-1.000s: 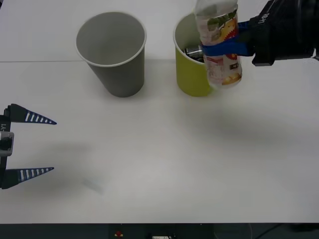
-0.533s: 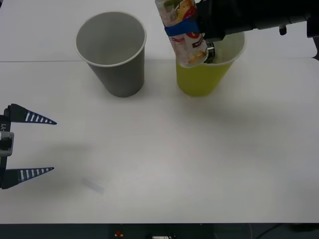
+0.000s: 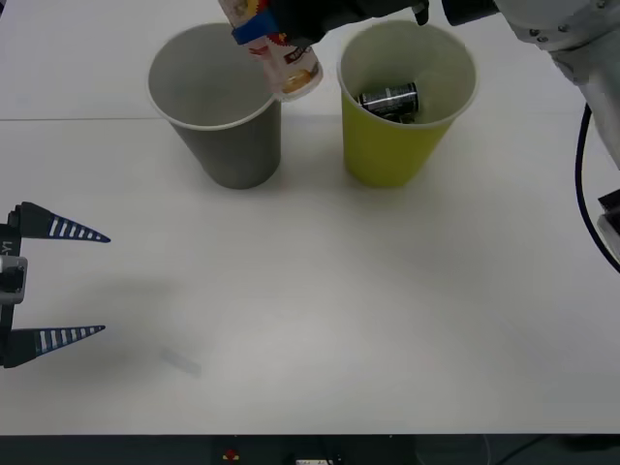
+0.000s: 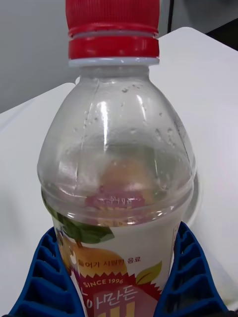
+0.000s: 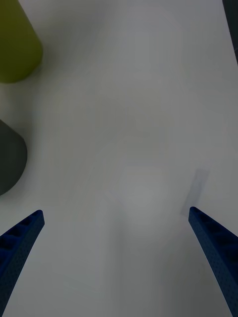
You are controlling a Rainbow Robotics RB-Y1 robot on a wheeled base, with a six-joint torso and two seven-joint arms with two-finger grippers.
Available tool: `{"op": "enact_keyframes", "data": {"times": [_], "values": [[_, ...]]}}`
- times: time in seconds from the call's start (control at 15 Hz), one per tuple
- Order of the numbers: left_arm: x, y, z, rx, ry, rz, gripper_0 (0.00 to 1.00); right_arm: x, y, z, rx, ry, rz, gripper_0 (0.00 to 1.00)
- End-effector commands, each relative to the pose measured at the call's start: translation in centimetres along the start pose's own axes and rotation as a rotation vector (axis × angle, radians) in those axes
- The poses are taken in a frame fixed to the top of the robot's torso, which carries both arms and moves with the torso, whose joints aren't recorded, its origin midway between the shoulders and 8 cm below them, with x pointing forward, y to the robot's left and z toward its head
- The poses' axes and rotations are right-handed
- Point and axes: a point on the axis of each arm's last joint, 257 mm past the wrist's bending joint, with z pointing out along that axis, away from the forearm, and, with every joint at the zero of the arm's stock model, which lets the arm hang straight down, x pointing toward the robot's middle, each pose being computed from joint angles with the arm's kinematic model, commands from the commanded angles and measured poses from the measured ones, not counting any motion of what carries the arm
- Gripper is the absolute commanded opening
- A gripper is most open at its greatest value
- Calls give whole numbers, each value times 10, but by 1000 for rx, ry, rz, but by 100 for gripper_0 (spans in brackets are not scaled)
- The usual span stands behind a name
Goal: Put the can into the green bin and the plastic bottle into the gray bin
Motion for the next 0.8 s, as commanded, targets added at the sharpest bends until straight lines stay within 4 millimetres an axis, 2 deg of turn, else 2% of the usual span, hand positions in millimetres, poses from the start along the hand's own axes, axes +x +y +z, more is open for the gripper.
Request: {"op": "enact_keyframes", "data": {"times": [0.07,0.33,0.6,0.73,0.8], "values": [[0,0,0,0,0,0,100,-14,4,36,3,-25,-22,0],[0,0,0,0,0,0,100,-28,8,85,39,-111,-53,0],[0,0,0,0,0,0,100,-33,12,108,59,-163,-70,0],[0,0,0,0,0,0,100,-32,14,112,61,-170,-76,1],[0,0,0,0,0,0,100,-33,15,112,58,-173,-74,10]]}}
